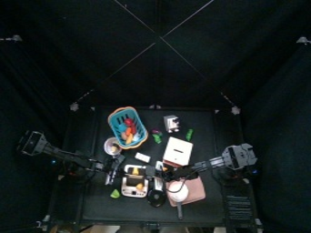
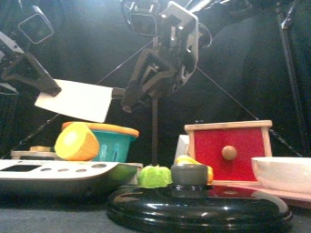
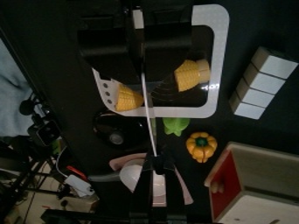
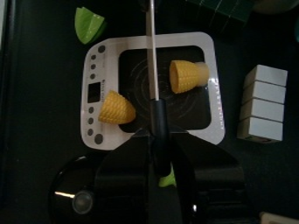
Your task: Place cleaver back in holder
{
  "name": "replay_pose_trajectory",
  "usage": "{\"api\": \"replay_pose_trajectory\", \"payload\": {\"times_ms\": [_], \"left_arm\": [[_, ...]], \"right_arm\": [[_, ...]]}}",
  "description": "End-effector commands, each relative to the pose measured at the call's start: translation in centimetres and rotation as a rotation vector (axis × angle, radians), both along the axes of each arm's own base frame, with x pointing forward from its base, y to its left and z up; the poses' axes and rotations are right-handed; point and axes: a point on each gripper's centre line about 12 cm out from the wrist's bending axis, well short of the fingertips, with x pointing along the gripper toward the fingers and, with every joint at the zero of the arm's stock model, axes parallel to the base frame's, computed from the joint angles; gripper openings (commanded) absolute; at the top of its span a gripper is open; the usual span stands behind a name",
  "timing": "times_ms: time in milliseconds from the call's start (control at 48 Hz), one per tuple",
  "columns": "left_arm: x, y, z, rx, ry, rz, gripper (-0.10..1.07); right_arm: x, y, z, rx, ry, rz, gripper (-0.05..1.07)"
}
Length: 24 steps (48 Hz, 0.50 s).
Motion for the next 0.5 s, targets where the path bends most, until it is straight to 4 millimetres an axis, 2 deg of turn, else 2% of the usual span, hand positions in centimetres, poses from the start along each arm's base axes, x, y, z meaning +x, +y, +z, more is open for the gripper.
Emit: {"api": "replay_pose_trajectory", "payload": {"times_ms": [0, 167, 271, 354, 479], "left_arm": [[0.5, -0.1, 0.9, -0.002, -0.032, 0.0, 0.28], [0.7, -0.1, 1.1, -0.004, -0.04, 0.002, 0.29], [0.8, 0.2, 1.2, -0.005, -0.044, 0.013, 0.34], [0.8, 0.4, 1.2, -0.006, -0.046, 0.024, 0.41], [1.1, 1.3, 1.4, -0.006, -0.055, 0.061, 0.6]], "right_arm": [[0.6, -0.1, 3.4, 0.015, -0.087, -0.002, 0.5], [0.5, -0.2, 3.7, 0.012, -0.09, -0.006, 0.5], [0.4, -0.3, 3.9, 0.012, -0.092, -0.008, 0.5], [0.4, -0.3, 4.0, 0.011, -0.094, -0.008, 0.5], [0.2, -0.4, 4.9, 0.018, -0.114, -0.011, 0.5]]}}
